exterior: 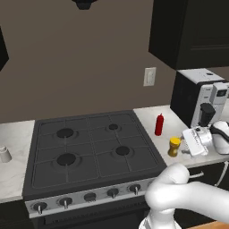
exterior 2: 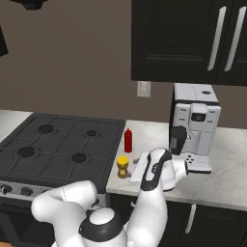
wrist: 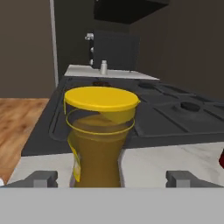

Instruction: Collect the turmeric, ketchup, and shaker from the cabinet and place them next to the stove.

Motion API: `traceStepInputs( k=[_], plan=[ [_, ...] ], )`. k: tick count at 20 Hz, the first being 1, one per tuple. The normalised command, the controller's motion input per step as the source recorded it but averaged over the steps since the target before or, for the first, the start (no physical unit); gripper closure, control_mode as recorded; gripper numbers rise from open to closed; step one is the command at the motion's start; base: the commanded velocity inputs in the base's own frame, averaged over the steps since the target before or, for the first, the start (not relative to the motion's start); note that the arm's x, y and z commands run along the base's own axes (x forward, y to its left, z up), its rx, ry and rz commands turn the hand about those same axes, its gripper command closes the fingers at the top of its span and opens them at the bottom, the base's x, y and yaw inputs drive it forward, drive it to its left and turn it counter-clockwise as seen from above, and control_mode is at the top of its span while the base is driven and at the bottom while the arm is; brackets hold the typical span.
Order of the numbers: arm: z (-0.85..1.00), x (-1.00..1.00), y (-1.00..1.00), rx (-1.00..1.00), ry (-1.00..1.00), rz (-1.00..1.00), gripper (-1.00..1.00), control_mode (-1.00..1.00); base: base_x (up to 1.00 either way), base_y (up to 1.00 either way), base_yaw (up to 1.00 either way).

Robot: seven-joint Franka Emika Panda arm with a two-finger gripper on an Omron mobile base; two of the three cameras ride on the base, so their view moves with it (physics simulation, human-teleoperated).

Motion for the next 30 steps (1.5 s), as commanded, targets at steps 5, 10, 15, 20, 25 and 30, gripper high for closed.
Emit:
traceStepInputs(
  k=[5,10,15,20,25,30],
  plan=[
    [0.18,-0.14,-0.52,0.00,0.01,-0.05,-1.00,-1.00,0.00,0.00,0.00],
    [0.38,-0.47,-0.35,0.01,0.00,-0.11,-1.00,-1.00,0.00,0.00,0.00],
    [0.54,-0.67,-0.04,0.01,-0.03,-0.12,-1.00,-1.00,0.00,0.00,0.00],
    [0.74,-0.69,0.01,0.00,-0.12,-0.13,-1.00,-1.00,0.00,0.00,0.00],
    [0.79,-0.67,0.21,0.00,-0.18,-0.18,-1.00,-1.00,0.00,0.00,0.00],
    [0.79,-0.63,0.30,0.00,-0.17,-0.15,-1.00,-1.00,0.00,0.00,0.00]
  ],
)
